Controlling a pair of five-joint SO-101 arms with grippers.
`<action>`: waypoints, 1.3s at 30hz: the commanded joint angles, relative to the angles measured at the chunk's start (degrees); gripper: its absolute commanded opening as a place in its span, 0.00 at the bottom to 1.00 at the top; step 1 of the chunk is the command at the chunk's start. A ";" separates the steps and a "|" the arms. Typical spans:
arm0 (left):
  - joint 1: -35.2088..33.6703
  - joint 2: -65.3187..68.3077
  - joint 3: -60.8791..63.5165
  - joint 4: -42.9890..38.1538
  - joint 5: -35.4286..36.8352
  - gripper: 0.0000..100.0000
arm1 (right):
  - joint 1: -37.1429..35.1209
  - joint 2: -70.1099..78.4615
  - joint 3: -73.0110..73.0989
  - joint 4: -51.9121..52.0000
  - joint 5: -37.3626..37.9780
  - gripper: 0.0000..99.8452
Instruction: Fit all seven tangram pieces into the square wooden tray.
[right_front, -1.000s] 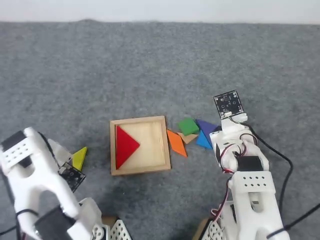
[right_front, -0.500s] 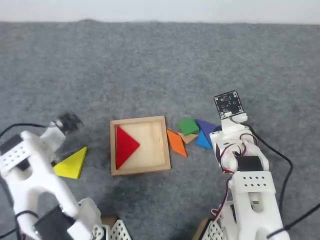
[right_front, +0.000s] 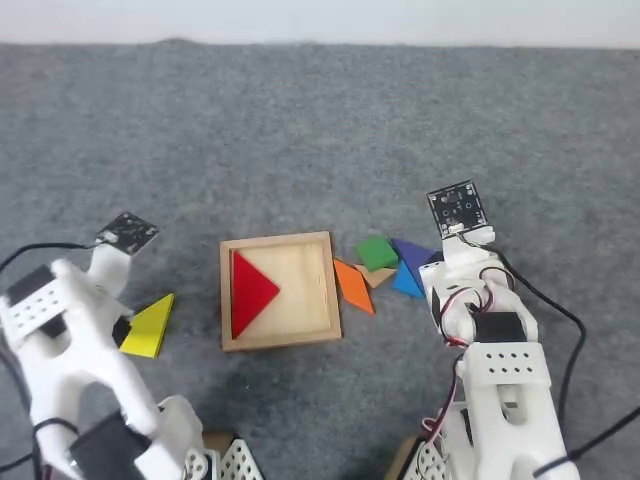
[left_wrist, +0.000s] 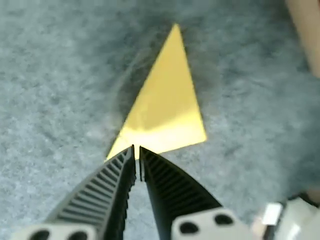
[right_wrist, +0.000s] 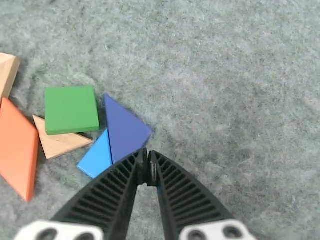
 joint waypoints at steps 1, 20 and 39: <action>2.02 -1.23 -3.21 6.15 0.70 0.02 | 0.66 -0.40 -2.46 -0.75 0.70 0.01; -8.26 -1.23 -2.51 -8.35 57.23 0.01 | 0.66 -0.40 -2.46 -0.57 0.70 0.01; 7.47 -1.32 1.36 -2.29 -22.51 0.01 | 0.66 -0.40 -2.46 -0.57 0.70 0.01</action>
